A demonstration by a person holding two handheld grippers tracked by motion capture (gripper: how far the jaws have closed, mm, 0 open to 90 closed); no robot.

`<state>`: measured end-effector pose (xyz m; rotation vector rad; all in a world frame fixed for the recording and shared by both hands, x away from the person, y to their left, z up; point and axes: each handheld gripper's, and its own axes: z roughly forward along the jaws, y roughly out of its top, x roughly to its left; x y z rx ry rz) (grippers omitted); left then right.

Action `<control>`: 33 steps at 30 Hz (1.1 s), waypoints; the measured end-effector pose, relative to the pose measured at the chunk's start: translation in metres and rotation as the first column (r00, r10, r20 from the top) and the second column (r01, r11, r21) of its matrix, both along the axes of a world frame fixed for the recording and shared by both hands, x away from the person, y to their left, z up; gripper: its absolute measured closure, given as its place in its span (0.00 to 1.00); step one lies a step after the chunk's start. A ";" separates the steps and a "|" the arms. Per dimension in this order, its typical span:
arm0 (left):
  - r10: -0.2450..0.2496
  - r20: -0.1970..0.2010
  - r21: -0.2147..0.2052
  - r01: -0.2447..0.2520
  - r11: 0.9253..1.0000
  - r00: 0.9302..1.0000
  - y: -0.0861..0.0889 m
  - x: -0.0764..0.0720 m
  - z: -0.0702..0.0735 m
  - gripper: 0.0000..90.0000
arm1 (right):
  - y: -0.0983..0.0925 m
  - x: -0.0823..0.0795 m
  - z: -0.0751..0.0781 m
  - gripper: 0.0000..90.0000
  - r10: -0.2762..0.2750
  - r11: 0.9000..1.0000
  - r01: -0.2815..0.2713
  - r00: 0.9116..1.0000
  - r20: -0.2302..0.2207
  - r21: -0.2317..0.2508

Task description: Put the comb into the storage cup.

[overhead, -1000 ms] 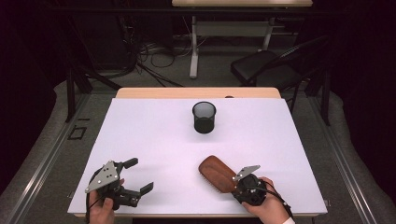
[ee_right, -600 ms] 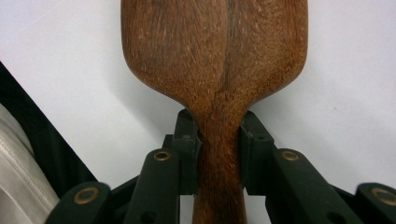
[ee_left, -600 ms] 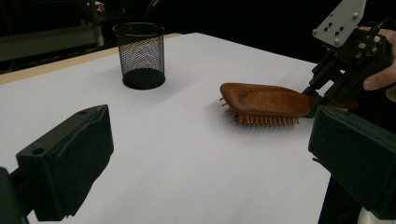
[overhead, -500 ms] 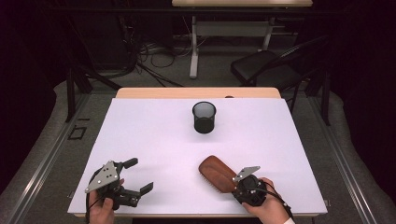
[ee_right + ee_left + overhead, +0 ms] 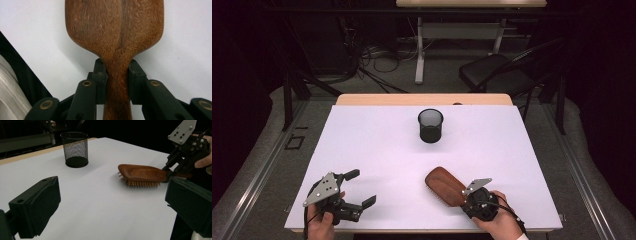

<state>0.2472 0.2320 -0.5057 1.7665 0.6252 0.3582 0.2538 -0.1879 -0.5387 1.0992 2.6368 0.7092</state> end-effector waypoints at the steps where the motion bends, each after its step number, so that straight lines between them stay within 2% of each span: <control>1: -0.001 -0.001 -0.001 0.001 1.000 1.000 0.000 0.000 0.000 0.00 | 0.000 0.000 0.000 0.81 0.005 1.000 -0.005 1.000 0.002 -0.001; 11: -0.002 0.002 0.003 0.002 1.000 1.000 0.000 0.000 0.000 0.00 | -0.002 0.000 0.000 0.80 0.002 1.000 -0.002 1.000 0.007 0.014; 21: -0.001 0.001 0.001 0.001 1.000 1.000 0.000 0.000 0.000 0.00 | -0.004 0.000 0.000 0.80 0.002 1.000 -0.002 0.999 0.037 0.017; 33: -0.006 -0.001 0.001 0.006 1.000 1.000 -0.001 0.000 0.000 0.00 | -0.007 0.001 0.004 0.80 -0.022 0.998 0.017 0.996 0.084 0.060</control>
